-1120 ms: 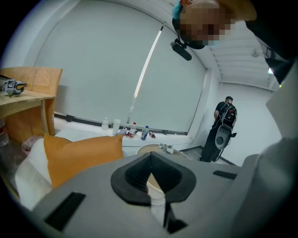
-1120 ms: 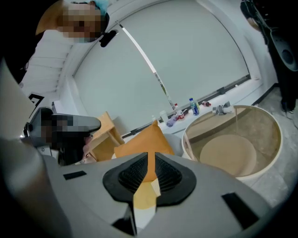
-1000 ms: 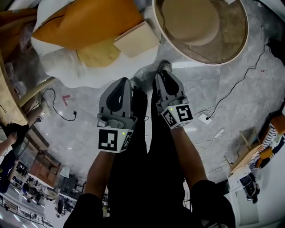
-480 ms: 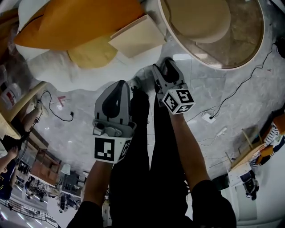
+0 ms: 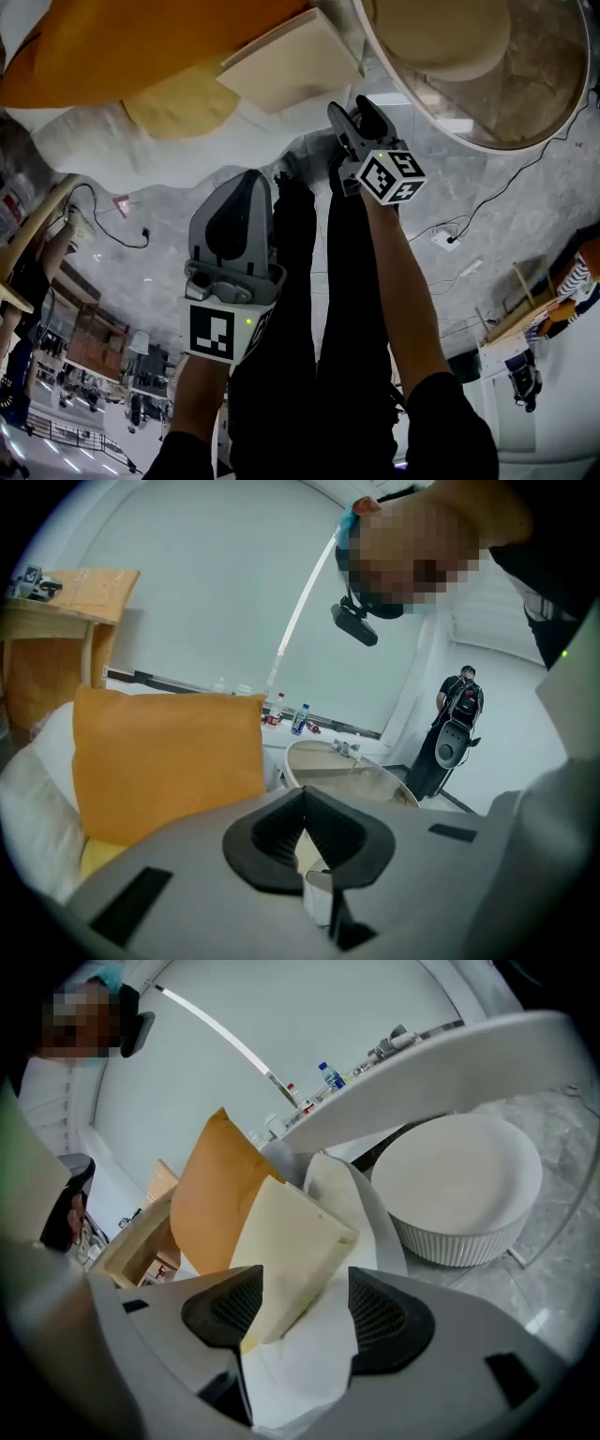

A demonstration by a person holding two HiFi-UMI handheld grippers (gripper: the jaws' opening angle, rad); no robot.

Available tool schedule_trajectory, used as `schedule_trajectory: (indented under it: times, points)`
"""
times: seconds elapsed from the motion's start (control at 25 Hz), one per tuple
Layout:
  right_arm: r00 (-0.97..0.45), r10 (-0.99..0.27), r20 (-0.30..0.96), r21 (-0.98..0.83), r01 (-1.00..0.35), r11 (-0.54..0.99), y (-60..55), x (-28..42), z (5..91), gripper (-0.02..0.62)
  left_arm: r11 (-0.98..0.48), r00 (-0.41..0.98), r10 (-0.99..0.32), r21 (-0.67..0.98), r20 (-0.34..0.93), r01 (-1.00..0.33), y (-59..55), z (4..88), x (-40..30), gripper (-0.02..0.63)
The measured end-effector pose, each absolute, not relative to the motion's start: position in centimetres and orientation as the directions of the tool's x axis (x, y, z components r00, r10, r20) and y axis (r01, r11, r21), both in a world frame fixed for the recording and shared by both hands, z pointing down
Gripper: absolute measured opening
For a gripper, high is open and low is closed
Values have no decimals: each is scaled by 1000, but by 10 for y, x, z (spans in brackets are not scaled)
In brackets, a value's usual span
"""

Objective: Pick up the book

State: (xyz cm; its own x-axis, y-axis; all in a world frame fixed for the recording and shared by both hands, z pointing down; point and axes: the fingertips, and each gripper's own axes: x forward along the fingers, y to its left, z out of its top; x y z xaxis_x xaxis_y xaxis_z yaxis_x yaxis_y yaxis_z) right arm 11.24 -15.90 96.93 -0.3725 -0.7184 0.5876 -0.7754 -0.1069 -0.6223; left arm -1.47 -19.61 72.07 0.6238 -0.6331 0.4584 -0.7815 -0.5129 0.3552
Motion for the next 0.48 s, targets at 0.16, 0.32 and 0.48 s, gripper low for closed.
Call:
schedule_trajectory:
  times: [0.16,0.32,0.48]
  points:
    - [-381,-726,572,-653,-748,-122,-166,117,984,285,-513,630,-625,366,461,-776,-193,722,-14,8]
    - [-394,-731,557,-668,-736,-112,-171,117,991,314,-534,647,-607,367,462,-762,-197,726,-5,8]
    - [-410,-745,527,-678,-731,-78,-181,119,993,330,-527,647,-598,377,473,-762,-201,732,1,8]
